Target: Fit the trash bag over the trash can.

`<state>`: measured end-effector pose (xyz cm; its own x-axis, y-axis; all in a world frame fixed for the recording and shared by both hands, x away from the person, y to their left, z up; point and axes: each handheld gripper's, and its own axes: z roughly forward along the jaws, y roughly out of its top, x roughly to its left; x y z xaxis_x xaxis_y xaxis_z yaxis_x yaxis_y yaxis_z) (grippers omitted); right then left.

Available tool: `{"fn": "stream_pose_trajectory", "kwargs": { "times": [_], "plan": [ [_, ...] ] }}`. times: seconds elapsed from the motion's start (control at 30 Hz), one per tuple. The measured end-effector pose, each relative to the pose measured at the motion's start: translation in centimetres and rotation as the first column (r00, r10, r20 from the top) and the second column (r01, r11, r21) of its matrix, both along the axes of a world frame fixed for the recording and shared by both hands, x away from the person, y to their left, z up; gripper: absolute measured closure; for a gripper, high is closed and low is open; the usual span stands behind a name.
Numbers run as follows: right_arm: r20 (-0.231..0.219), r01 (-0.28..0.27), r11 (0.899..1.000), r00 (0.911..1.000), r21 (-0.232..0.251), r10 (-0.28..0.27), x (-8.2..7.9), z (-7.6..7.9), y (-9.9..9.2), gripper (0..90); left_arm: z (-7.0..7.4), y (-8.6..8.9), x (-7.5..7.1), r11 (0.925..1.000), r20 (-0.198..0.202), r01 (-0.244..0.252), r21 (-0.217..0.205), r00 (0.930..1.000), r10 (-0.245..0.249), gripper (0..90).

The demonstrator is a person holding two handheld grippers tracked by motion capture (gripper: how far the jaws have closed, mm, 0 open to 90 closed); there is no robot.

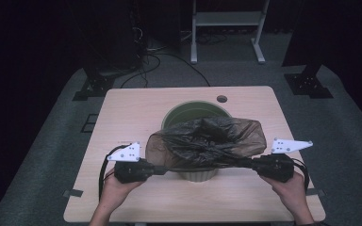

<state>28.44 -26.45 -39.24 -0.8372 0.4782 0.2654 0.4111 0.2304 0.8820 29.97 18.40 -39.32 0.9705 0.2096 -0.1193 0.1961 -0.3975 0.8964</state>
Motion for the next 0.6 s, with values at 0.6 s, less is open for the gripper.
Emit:
{"fn": "stream_pose_trajectory", "kwargs": {
  "times": [0.6],
  "plan": [
    [-0.025,-0.001,1.000,0.9997,-0.003,0.001,-0.4,-2.2,0.5,70.2,-1.2,0.6,0.6,0.9988,0.001,-0.045,0.019,0.9990,0.045,88.3]
  ]
}}
